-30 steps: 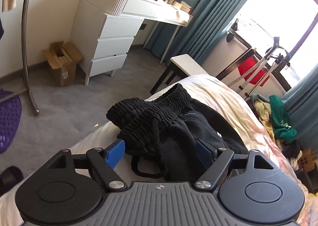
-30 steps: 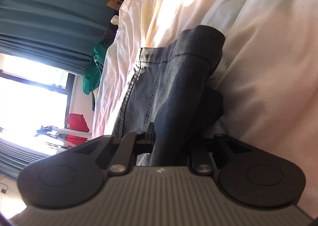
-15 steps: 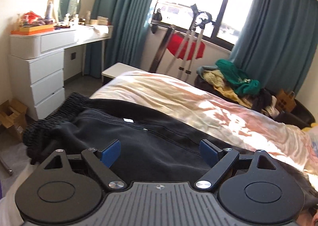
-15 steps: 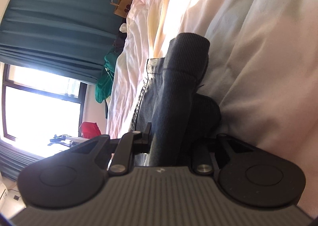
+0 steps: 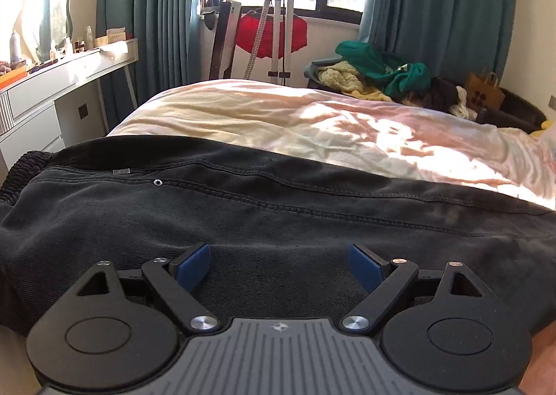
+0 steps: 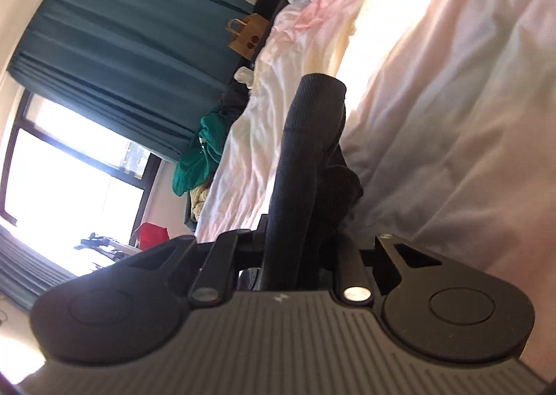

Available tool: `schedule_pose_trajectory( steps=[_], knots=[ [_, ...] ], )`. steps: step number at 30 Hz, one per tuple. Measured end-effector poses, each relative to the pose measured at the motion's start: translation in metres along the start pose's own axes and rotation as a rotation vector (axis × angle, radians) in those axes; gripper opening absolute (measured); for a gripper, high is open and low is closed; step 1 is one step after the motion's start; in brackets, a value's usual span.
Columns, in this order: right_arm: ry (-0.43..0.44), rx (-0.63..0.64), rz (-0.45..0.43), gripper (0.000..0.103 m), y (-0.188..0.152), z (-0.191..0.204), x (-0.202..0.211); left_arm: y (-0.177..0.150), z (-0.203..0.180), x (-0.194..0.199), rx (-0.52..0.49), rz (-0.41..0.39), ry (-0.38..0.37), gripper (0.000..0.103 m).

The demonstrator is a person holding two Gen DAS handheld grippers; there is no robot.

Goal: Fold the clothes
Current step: 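Smooth the folded trousers with the left gripper while the right gripper holds the hems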

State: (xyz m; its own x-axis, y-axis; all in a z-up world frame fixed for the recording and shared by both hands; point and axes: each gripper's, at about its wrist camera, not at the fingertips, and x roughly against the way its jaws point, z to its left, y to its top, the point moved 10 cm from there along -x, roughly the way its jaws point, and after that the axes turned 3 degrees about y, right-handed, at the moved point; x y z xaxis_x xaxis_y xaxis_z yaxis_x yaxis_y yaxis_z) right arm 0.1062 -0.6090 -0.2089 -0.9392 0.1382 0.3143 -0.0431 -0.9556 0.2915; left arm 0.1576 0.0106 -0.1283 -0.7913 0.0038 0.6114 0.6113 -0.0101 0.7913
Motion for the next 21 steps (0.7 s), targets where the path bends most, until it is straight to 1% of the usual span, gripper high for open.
schedule_pose_trajectory(
  steps=[1,2,3,4,5,6,8,10,12,14,15,16,17,19,20,21],
  knots=[
    [-0.006,-0.040,0.009,0.025,0.000,-0.005,-0.005,-0.004,0.000,-0.004,-0.009,0.011,0.006,0.088],
    [-0.017,-0.071,0.014,0.031,-0.001,-0.012,-0.006,-0.009,0.000,-0.008,-0.022,0.022,0.014,0.089],
    [-0.038,-0.095,0.018,0.036,-0.003,-0.017,-0.008,-0.013,-0.001,-0.010,-0.036,0.031,0.021,0.089],
    [-0.041,-0.105,0.013,0.044,-0.003,-0.018,-0.008,-0.016,-0.001,-0.013,-0.049,0.041,0.028,0.089],
    [-0.039,-0.113,0.007,0.048,-0.003,-0.019,-0.007,-0.020,-0.002,-0.016,-0.062,0.050,0.034,0.089],
    [-0.026,-0.117,0.001,0.050,-0.003,-0.017,-0.007,-0.022,-0.002,-0.017,-0.066,0.053,0.036,0.089],
    [-0.013,-0.108,-0.011,0.062,-0.002,-0.013,-0.006,-0.025,-0.001,-0.018,-0.069,0.055,0.039,0.089],
    [0.000,-0.097,-0.023,0.066,0.000,-0.009,-0.006,-0.024,0.000,-0.016,-0.066,0.052,0.039,0.089],
    [-0.029,-0.073,-0.018,0.066,0.000,-0.012,-0.009,-0.024,0.001,-0.016,-0.064,0.050,0.041,0.089],
    [-0.061,-0.048,-0.011,0.063,-0.001,-0.016,-0.012,-0.025,0.001,-0.015,-0.067,0.047,0.046,0.089],
    [-0.077,-0.038,-0.005,0.060,-0.002,-0.018,-0.014,-0.025,0.000,-0.015,-0.070,0.045,0.049,0.089],
    [-0.093,-0.025,-0.003,0.052,-0.002,-0.020,-0.013,-0.025,0.000,-0.014,-0.073,0.043,0.052,0.089],
    [-0.108,-0.012,-0.003,0.040,-0.002,-0.022,-0.013,-0.025,0.000,-0.014,-0.071,0.046,0.051,0.089],
    [-0.133,0.014,-0.005,0.029,-0.003,-0.025,-0.011,-0.026,0.000,-0.014,-0.067,0.051,0.048,0.089],
    [-0.140,0.026,-0.009,0.022,-0.003,-0.025,-0.011,-0.026,0.001,-0.014,-0.065,0.054,0.047,0.089],
    [-0.148,0.038,-0.013,0.019,-0.003,-0.026,-0.010,-0.027,0.001,-0.015,-0.063,0.057,0.045,0.089]
  ],
)
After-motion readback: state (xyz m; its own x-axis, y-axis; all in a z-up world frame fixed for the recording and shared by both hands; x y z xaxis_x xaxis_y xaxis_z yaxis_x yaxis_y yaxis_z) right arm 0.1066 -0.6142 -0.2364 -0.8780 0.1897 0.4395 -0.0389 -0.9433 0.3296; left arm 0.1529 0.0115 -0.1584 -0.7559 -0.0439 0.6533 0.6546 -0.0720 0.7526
